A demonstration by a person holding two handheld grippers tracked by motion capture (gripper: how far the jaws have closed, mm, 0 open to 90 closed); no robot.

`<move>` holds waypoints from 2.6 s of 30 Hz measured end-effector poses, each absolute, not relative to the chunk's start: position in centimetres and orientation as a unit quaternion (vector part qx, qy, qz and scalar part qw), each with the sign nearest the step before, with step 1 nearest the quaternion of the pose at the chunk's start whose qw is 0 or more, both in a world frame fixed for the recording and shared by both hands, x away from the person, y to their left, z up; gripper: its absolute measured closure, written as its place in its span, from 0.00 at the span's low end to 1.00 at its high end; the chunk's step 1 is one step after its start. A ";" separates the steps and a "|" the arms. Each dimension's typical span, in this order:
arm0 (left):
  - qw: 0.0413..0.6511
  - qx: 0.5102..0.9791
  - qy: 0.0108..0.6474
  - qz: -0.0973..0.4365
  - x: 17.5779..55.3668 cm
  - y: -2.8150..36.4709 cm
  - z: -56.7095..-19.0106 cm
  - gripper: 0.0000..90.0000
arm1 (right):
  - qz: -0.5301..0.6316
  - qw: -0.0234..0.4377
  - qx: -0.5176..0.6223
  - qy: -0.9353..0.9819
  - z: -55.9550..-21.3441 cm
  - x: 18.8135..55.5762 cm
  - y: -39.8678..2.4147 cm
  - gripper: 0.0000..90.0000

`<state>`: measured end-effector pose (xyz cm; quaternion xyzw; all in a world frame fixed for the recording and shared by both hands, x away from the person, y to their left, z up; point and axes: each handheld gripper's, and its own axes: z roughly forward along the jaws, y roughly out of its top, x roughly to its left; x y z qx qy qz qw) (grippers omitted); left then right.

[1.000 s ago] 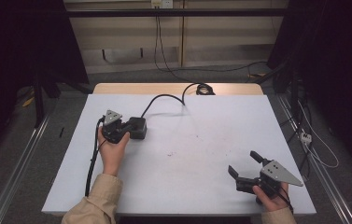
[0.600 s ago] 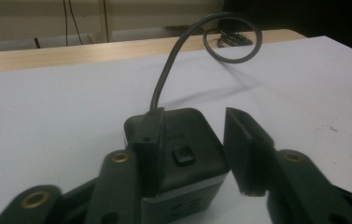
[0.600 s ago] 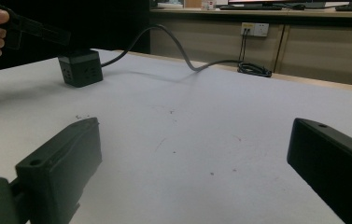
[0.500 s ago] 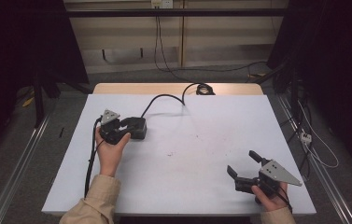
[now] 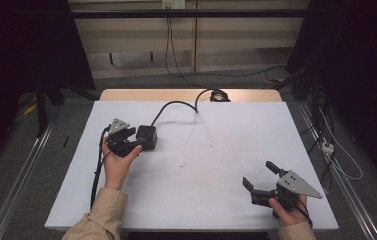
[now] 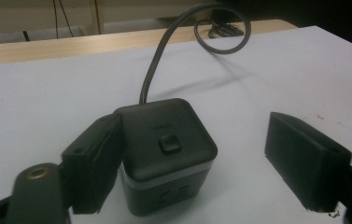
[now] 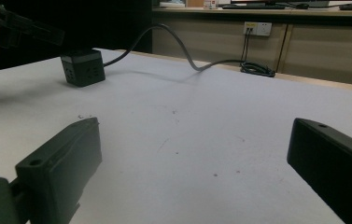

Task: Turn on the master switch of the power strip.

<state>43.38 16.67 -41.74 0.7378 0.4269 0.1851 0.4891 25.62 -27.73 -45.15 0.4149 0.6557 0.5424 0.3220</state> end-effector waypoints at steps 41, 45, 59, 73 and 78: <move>0.518 0.757 0.373 0.139 38.3 19.9 -41.7 0.07 | 0.549 0.319 0.413 0.653 -45.0 25.7 -27.5 0.02; 0.519 0.757 0.371 0.138 37.9 20.1 -41.7 0.07 | 0.548 0.320 0.413 0.653 -45.0 25.7 -27.5 0.02; 0.516 0.761 0.366 0.144 37.1 21.2 -42.0 0.07 | 0.548 0.317 0.408 0.658 -45.0 25.6 -27.6 0.02; 0.518 0.758 0.371 0.143 36.5 22.4 -42.3 0.07 | 0.548 0.316 0.410 0.657 -45.0 25.5 -27.7 0.03; 0.519 0.756 0.375 0.141 36.1 23.0 -42.6 0.07 | 0.548 0.316 0.409 0.658 -45.0 25.5 -27.6 0.03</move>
